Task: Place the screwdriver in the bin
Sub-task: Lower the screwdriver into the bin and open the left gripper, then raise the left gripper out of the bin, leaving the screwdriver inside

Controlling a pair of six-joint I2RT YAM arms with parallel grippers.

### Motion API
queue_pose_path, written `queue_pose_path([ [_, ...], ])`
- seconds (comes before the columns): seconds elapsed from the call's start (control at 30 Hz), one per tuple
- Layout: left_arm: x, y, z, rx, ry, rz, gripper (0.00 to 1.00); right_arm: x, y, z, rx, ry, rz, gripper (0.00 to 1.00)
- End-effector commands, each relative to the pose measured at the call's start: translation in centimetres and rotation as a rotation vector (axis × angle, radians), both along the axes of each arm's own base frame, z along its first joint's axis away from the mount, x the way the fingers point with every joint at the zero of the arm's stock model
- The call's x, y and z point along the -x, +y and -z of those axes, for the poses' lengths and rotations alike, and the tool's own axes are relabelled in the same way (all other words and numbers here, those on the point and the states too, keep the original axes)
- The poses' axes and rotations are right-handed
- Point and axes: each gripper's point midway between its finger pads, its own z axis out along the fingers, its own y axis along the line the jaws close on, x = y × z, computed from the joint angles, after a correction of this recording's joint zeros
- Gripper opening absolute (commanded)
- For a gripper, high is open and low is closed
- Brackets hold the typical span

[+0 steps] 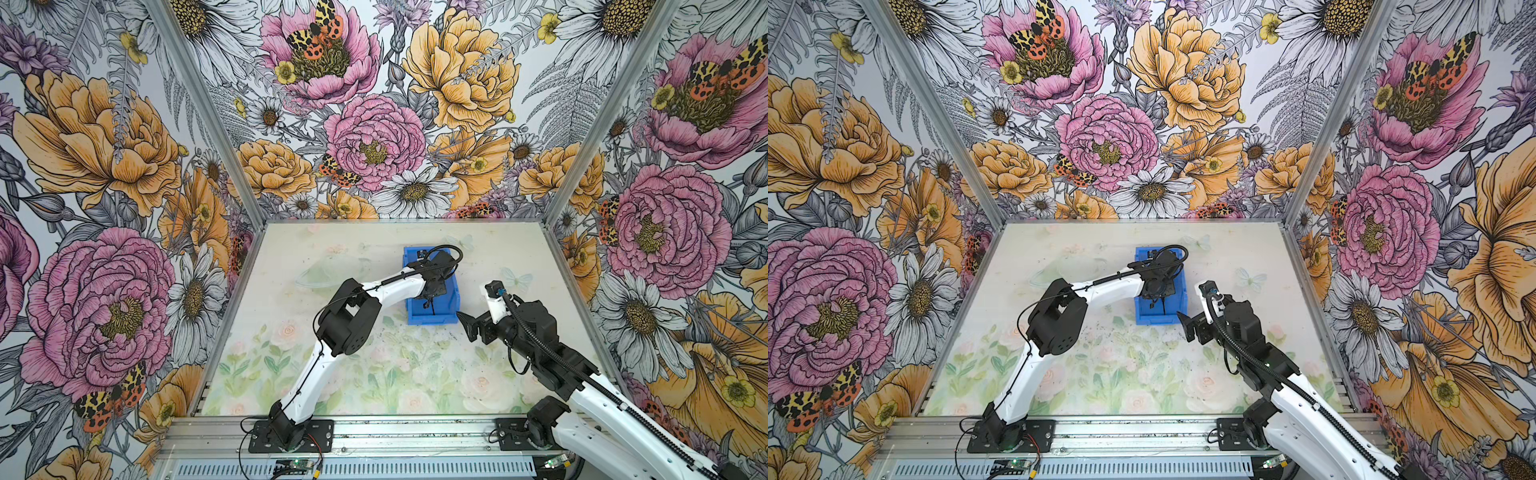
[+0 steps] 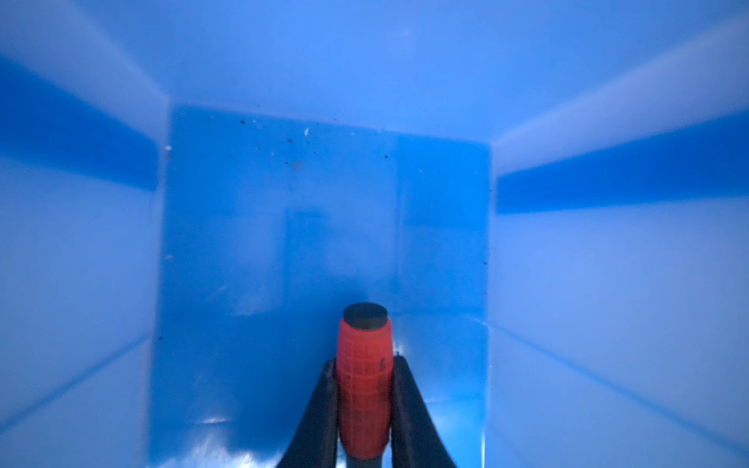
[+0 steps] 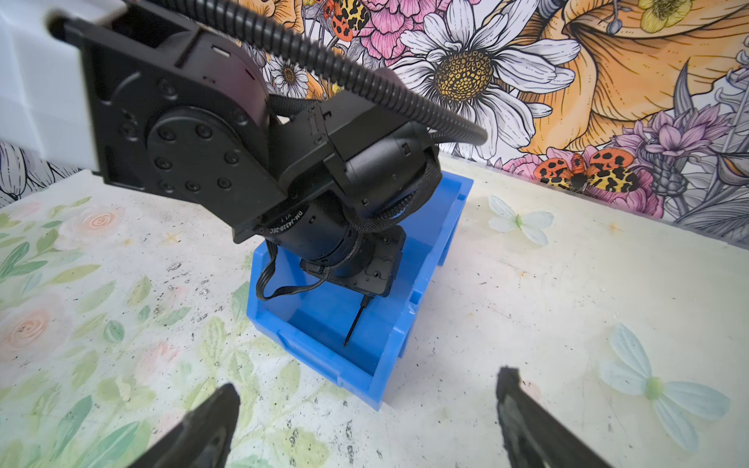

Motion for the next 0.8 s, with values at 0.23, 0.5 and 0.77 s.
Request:
queue_pose_path([
  [0.23, 0.2, 0.2, 1.8, -0.010, 0.036, -0.014, 0.27, -0.4, -0.2, -0.2, -0.013, -0.005, 0.021, 1.00],
  [0.5, -0.1, 0.1, 0.4, -0.003, 0.011, -0.008, 0.44, -0.4, -0.4, -0.2, -0.013, -0.010, 0.029, 1.00],
  [0.77, -0.1, -0.8, -3.4, 0.017, -0.050, 0.036, 0.67, -0.4, -0.5, -0.3, -0.014, -0.012, 0.029, 1.00],
])
